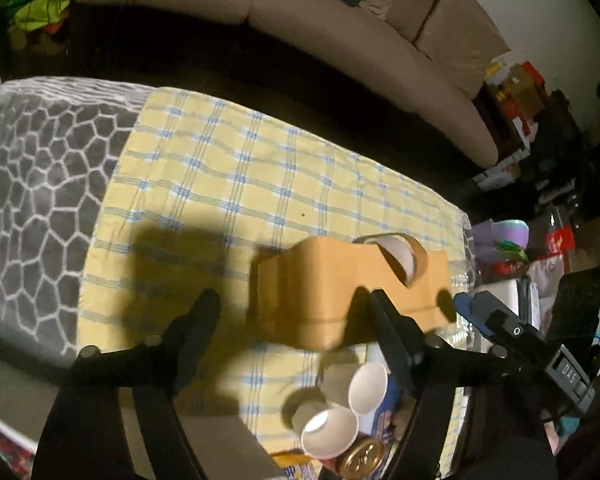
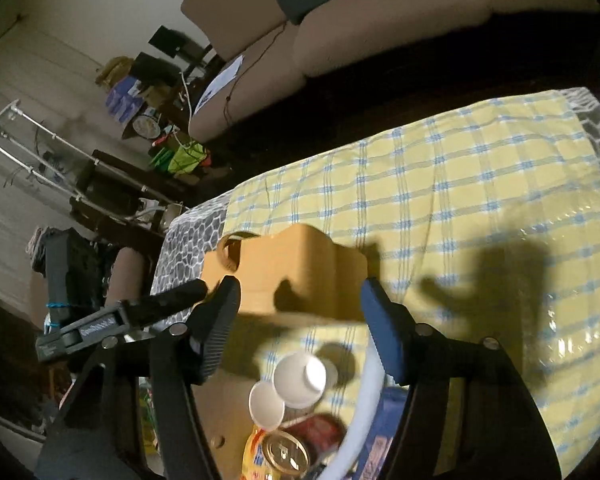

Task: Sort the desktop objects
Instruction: 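Grasp the orange tiger-face holder with the right tool, then carry the tiger holder into the white box and open the right tool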

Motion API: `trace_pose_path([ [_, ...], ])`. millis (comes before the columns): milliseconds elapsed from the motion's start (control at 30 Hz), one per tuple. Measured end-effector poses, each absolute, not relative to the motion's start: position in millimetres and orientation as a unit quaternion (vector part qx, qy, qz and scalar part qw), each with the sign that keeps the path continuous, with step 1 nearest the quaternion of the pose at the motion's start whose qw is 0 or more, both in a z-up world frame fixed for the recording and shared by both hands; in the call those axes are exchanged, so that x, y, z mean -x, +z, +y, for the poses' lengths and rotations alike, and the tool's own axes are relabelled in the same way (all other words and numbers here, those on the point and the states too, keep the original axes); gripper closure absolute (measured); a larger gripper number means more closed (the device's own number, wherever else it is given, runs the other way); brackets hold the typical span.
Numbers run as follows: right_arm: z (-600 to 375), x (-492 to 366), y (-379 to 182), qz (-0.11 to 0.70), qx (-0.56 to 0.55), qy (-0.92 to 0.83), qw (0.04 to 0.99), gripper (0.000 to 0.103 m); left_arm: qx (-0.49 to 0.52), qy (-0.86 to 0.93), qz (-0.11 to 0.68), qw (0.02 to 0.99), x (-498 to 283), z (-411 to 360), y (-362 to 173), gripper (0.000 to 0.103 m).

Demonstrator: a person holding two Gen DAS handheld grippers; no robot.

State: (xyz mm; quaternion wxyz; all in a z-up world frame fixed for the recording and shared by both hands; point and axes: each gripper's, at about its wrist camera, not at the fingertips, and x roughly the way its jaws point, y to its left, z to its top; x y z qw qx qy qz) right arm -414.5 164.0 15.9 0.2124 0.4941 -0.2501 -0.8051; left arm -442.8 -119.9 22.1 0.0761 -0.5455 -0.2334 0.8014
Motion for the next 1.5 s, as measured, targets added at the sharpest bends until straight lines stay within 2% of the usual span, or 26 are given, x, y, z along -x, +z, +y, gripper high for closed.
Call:
trace_pose_path([
  [100,156.3,423.2,2.7,-0.246,-0.506,-0.799,0.212,0.048,0.54,0.801,-0.245,0.086,447.4,-118.9,20.2,0.028],
  [133,154.7,425.1,-1.5,-0.248,-0.509,-0.796,0.216,0.058,0.54,0.801,-0.242,0.09,448.5,-116.3,20.4,0.028],
  [167,153.1,425.4,-3.8,-0.254,-0.508,-0.793,0.222,0.063,0.539,0.801,-0.242,0.093,449.0,-115.8,21.1,0.028],
  [300,146.2,422.3,0.6,-0.238,-0.501,-0.798,0.237,0.067,0.539,0.796,-0.247,0.126,448.8,-102.4,22.0,0.027],
  [400,139.6,418.0,8.6,-0.206,-0.508,-0.807,0.22,0.067,0.538,0.805,-0.219,0.118,447.9,-87.7,26.4,0.027],
  [500,146.3,415.4,11.4,-0.226,-0.505,-0.804,0.218,0.067,0.525,0.813,-0.224,0.118,445.3,-85.0,33.9,0.029],
  [633,149.6,408.9,29.2,-0.212,-0.491,-0.818,0.212,0.066,0.519,0.816,-0.222,0.124,440.1,-78.8,48.1,0.028],
  [900,154.5,374.1,95.2,-0.223,-0.454,-0.833,0.225,0.066,0.484,0.836,-0.216,0.142,399.1,-81.7,118.6,0.029],
  [1200,97.6,273.0,200.3,-0.204,-0.42,-0.833,0.296,0.067,0.458,0.85,-0.214,0.147,270.9,-138.8,215.1,0.028],
  [1367,45.2,203.1,221.1,-0.189,-0.43,-0.815,0.339,0.067,0.459,0.845,-0.238,0.137,189.1,-186.7,224.9,0.028],
  [1500,15.0,154.4,204.6,-0.195,-0.451,-0.796,0.353,0.066,0.476,0.832,-0.256,0.127,133.2,-217.2,203.9,0.028],
])
